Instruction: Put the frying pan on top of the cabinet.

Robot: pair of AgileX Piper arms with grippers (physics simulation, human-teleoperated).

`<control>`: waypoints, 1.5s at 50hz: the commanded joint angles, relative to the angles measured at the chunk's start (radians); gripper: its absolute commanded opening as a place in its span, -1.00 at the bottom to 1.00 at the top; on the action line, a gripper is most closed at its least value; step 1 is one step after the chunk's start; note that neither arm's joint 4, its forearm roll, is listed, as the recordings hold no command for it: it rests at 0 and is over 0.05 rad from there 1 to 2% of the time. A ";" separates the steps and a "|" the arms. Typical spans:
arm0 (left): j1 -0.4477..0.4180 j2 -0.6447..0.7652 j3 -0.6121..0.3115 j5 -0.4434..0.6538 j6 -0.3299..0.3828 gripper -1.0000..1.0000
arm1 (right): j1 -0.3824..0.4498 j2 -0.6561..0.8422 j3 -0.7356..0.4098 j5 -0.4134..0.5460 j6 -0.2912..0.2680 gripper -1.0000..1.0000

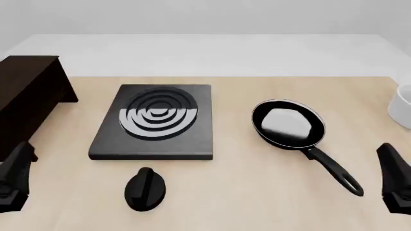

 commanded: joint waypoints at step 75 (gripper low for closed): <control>-0.830 1.289 -0.436 -0.559 -0.764 1.00 | -0.013 -0.003 -0.007 -0.007 -0.007 1.00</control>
